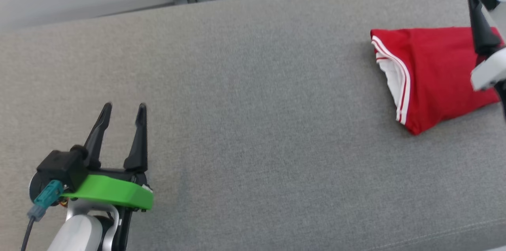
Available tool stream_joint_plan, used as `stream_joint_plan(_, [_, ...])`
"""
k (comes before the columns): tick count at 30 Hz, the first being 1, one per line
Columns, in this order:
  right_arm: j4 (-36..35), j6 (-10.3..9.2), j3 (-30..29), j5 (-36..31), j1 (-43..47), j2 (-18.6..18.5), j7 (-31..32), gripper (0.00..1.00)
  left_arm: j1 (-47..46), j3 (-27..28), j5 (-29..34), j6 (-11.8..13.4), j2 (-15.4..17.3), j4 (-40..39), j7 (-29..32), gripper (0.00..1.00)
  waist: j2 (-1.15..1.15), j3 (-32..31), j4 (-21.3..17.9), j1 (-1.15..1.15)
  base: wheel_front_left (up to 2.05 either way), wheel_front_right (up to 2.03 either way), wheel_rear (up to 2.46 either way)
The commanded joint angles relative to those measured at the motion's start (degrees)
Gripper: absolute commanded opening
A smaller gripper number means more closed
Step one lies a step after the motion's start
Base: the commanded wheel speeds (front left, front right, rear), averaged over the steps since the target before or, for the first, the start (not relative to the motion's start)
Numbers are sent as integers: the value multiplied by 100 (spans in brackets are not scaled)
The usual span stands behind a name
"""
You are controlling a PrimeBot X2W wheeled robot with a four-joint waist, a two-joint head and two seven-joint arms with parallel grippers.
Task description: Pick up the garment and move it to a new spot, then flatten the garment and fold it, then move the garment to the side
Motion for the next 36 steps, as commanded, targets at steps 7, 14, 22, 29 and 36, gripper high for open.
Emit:
stream_joint_plan(7, [-1384, -9, -512, -215, 1807, 631, 398, 100, 673, 297, -251, 374, -25, -7, -45, 100, 0, -1249, 279, 0, 0, 0, 0])
stream_joint_plan(14, [-2163, -8, -997, -527, 3068, 1319, 383, 100, 1020, 377, -280, 466, -41, 76, -198, 100, 0, -1329, 378, 0, 0, 0, 0])
stream_joint_plan(22, [-2401, -8, -893, -691, 3841, 1660, -148, 100, 1250, 366, 22, 293, -163, 628, -468, 100, 0, -1354, 452, 0, 0, 0, 0])
stream_joint_plan(29, [-2244, -8, -751, -730, 3867, 1741, -369, 100, 1129, 472, 301, 96, -358, 805, -505, 100, 0, -1340, 488, 0, 0, 0, 0])
stream_joint_plan(36, [-2173, -8, -747, -744, 3770, 1796, -365, 0, 1114, 601, 418, -140, -506, 854, -507, 0, 0, -1344, 497, 0, 0, 0, 0])
